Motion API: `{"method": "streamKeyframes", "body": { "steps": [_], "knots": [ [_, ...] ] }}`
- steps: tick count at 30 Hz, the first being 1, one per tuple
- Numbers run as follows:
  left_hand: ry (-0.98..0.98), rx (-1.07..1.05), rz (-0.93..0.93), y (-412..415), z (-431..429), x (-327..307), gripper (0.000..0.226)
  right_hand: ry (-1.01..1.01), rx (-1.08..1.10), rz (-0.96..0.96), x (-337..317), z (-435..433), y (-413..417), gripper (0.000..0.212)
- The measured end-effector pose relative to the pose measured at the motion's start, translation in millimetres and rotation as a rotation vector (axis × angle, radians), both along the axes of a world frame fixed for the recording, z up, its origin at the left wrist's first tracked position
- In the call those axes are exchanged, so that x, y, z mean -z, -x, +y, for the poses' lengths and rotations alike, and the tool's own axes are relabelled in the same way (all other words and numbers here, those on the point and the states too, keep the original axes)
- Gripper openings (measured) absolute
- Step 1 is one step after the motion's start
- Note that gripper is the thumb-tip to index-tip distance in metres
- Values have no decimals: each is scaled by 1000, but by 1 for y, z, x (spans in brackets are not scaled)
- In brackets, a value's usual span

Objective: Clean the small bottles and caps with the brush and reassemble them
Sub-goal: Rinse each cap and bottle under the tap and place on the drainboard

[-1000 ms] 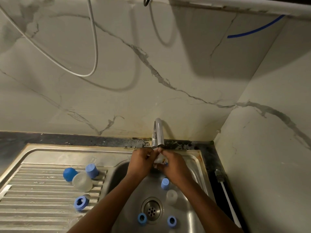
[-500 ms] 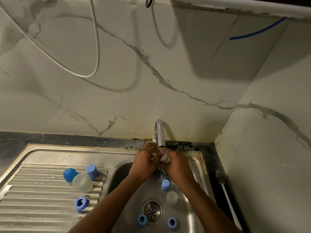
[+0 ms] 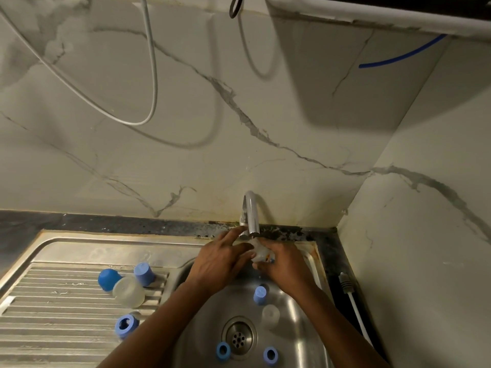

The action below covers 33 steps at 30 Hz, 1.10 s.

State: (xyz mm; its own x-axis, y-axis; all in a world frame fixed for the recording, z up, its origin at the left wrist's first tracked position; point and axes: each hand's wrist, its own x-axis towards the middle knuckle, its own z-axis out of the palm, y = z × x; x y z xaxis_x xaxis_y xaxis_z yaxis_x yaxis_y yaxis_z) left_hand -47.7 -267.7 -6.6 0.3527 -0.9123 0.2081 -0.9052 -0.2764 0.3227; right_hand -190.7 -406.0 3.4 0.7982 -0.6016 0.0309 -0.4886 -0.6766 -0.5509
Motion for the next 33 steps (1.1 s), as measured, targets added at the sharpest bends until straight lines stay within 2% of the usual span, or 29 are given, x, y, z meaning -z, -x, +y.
{"method": "streamKeyframes", "body": {
  "steps": [4,6,8,10,11,13,15,16,17,18,19,22,24,27,30,33],
  "knots": [
    [180,-49,287,8,-8,0,25,2,68,-57,1,4,-8,52],
    [232,-104,455,9,-16,0,11,12,83,-67,9,6,-15,44],
    [295,-166,646,13,-20,-3,15,65,82,-46,12,4,-20,34],
    [341,-192,879,20,-22,-8,40,76,94,-19,12,1,-19,33],
    [350,-181,1002,26,-22,-9,44,97,80,-33,14,8,-26,35],
    [383,-154,1237,37,-22,-10,30,148,82,-34,23,20,-35,38],
    [394,-139,1385,43,-19,-12,29,248,151,12,27,31,-41,45],
    [377,-130,1408,45,-19,-10,30,216,114,-41,29,28,-38,44],
    [362,-144,1399,46,-19,-10,36,119,39,-88,32,18,-33,42],
    [315,-139,1315,44,-18,-7,47,58,2,-101,31,11,-28,43],
    [265,-118,1153,41,-14,-3,56,32,10,-98,21,8,-20,45],
    [69,-33,400,20,1,14,63,-4,27,-113,12,1,-12,46],
    [-10,-47,202,4,10,15,62,-29,-1,-91,9,5,-14,48],
    [16,-53,122,-1,16,12,55,-78,17,-76,11,3,-17,56],
    [103,-109,222,2,17,12,42,-250,85,-105,19,7,-18,66],
    [211,-186,346,1,21,15,30,-448,42,-67,30,9,-19,51]
  ]
}}
